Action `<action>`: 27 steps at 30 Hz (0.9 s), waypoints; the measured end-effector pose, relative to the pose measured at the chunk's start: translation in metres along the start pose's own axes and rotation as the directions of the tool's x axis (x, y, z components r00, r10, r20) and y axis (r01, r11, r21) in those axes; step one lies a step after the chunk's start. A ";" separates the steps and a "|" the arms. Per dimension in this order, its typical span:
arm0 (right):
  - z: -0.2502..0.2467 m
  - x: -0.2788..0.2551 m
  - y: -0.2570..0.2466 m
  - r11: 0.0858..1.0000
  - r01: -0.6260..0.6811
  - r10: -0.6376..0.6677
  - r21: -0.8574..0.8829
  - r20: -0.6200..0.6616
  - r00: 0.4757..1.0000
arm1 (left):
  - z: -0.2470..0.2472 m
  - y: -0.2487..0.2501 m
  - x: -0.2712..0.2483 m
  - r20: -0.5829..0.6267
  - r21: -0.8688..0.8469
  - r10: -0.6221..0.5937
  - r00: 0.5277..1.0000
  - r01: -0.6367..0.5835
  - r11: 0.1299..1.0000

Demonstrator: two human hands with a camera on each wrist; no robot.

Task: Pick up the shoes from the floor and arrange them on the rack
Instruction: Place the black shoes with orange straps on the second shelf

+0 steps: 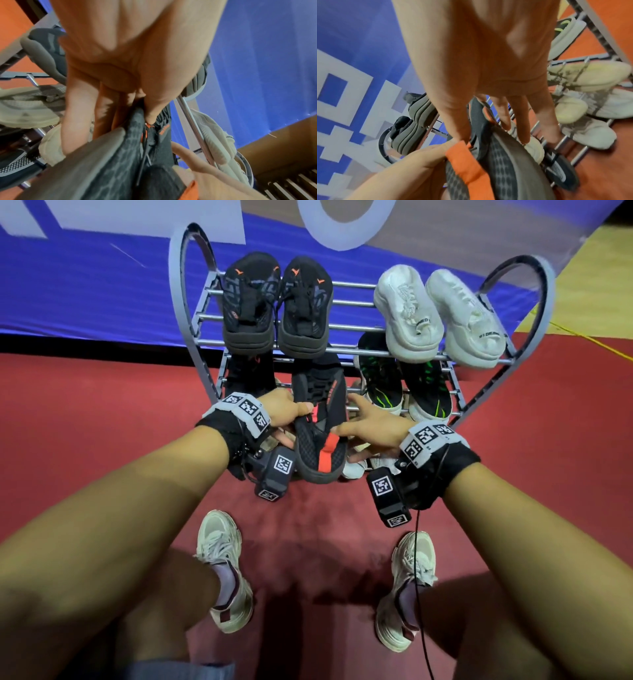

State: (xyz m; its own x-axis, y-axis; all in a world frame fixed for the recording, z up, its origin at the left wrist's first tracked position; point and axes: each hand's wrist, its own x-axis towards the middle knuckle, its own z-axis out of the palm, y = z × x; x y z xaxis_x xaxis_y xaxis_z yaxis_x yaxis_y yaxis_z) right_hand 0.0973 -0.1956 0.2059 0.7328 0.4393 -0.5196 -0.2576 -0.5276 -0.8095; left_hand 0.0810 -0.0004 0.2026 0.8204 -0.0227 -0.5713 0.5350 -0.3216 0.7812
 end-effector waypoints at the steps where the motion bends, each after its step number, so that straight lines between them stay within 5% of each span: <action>1: 0.002 0.002 0.000 0.998 -0.026 0.028 0.054 -0.030 0.999 | -0.001 0.001 0.001 -0.011 0.002 0.004 1.000 -0.004 1.000; 5: 0.009 0.016 -0.002 0.992 -0.050 0.065 0.114 -0.130 0.989 | -0.008 0.001 0.004 -0.057 0.057 0.074 0.996 -0.071 0.996; 7: 0.010 0.027 -0.005 0.997 -0.039 0.052 0.066 -0.200 0.978 | -0.014 0.001 0.006 -0.108 0.268 0.152 0.982 -0.119 0.956; 10: 0.008 0.046 -0.008 0.998 -0.054 0.048 -0.015 -0.281 0.959 | -0.028 -0.004 0.006 -0.214 0.692 0.290 0.933 -0.064 0.719; 14: 0.001 0.084 -0.002 0.987 -0.118 0.073 -0.114 -0.339 0.938 | -0.042 -0.016 0.012 -0.253 0.836 0.329 0.910 0.035 0.547; 24: 0.016 0.140 -0.014 0.972 -0.163 0.069 -0.167 -0.464 0.883 | -0.049 -0.039 0.024 -0.478 0.656 0.150 0.865 0.238 0.716; 27: 0.027 0.120 -0.034 0.964 -0.167 0.041 -0.205 -0.508 0.860 | -0.046 -0.042 0.029 -0.488 0.619 0.125 0.864 0.242 0.747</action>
State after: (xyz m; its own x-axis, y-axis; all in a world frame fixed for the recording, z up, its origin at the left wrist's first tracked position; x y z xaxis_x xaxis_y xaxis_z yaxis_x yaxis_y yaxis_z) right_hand 0.1775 -0.1053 0.1636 0.9398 -0.0130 -0.3416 -0.2419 -0.7312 -0.6378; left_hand 0.0921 0.0560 0.1648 0.8740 0.4021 -0.2730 0.4732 -0.8319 0.2898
